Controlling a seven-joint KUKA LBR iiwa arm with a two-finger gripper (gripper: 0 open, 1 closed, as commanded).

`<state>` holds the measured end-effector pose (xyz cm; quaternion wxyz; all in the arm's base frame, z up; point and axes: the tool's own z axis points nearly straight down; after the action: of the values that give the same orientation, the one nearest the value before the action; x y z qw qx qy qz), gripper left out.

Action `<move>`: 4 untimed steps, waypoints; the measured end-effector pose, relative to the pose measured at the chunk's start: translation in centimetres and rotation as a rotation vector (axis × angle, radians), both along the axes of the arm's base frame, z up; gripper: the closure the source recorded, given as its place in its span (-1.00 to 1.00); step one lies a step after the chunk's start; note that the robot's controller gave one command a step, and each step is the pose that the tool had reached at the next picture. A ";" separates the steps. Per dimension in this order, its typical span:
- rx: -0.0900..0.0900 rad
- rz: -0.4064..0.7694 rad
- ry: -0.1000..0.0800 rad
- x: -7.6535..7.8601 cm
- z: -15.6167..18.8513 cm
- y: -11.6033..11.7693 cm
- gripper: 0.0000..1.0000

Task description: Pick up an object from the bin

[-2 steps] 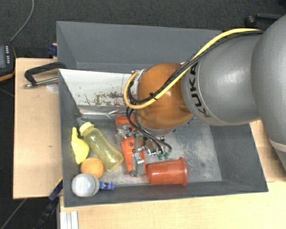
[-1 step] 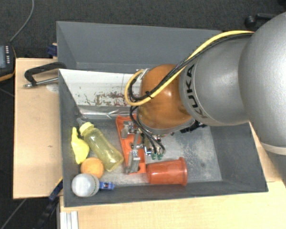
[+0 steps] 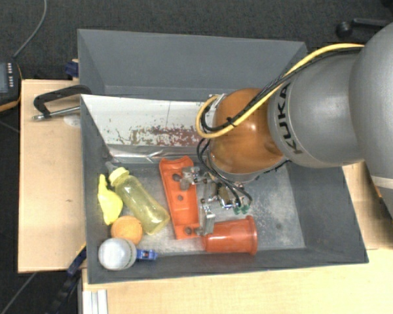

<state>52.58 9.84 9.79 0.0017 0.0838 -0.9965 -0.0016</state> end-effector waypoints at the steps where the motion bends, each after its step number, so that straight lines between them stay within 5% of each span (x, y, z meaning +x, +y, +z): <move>1: 0.002 0.163 -0.007 0.9 -1.0 -1.1 -1.00; 2: 0.001 -0.014 -0.001 0.8 -1.6 -0.8 -1.00; 3: 0.001 0.168 -0.006 0.5 -2.3 0.5 -1.00; 4: 0.002 0.088 -0.006 0.6 -2.5 1.7 -1.00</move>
Offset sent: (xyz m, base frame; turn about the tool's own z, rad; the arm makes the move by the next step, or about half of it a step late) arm 0.0025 -0.0043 -0.0279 -0.4104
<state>53.22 11.52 7.26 -0.0014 0.1273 -0.9919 -0.0023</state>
